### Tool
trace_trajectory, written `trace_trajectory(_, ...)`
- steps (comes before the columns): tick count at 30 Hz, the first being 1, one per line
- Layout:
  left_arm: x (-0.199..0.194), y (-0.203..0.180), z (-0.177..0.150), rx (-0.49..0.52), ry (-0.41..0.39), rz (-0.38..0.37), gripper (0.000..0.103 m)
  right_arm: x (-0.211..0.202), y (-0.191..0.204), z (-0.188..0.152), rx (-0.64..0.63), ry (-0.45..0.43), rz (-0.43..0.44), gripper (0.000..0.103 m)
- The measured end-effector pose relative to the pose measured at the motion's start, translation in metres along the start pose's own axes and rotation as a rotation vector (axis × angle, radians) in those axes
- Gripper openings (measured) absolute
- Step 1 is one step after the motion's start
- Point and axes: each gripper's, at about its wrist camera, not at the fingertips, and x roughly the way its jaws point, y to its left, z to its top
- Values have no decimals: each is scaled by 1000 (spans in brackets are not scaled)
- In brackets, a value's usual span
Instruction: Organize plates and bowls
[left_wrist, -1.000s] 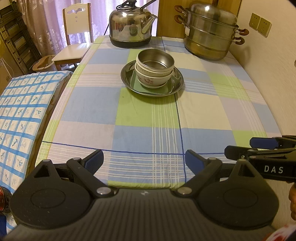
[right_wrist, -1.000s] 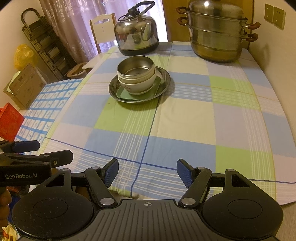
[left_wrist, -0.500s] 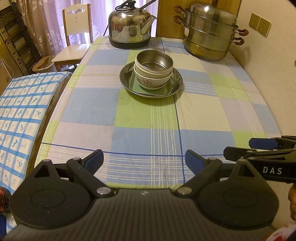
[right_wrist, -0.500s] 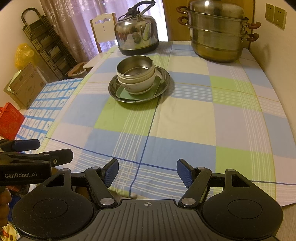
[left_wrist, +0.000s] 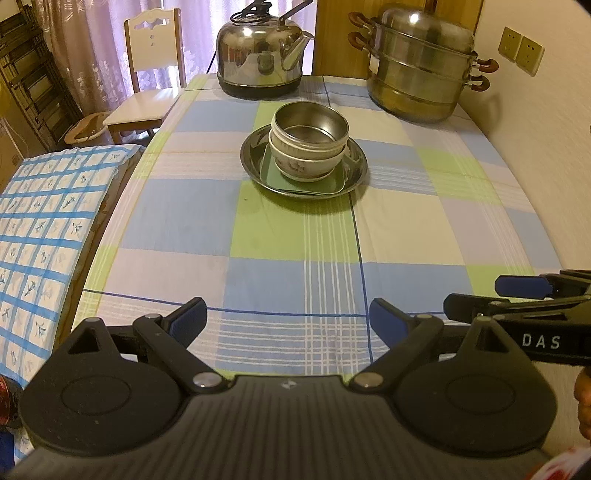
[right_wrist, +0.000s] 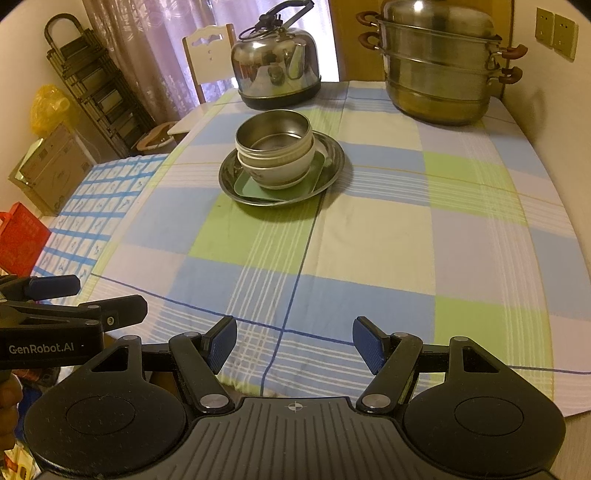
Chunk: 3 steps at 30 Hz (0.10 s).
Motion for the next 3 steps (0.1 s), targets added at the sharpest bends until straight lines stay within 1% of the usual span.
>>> trace_trajectory(3, 3, 0, 4, 2, -2, 1, 94, 1, 1, 1, -2, 0, 1, 69)
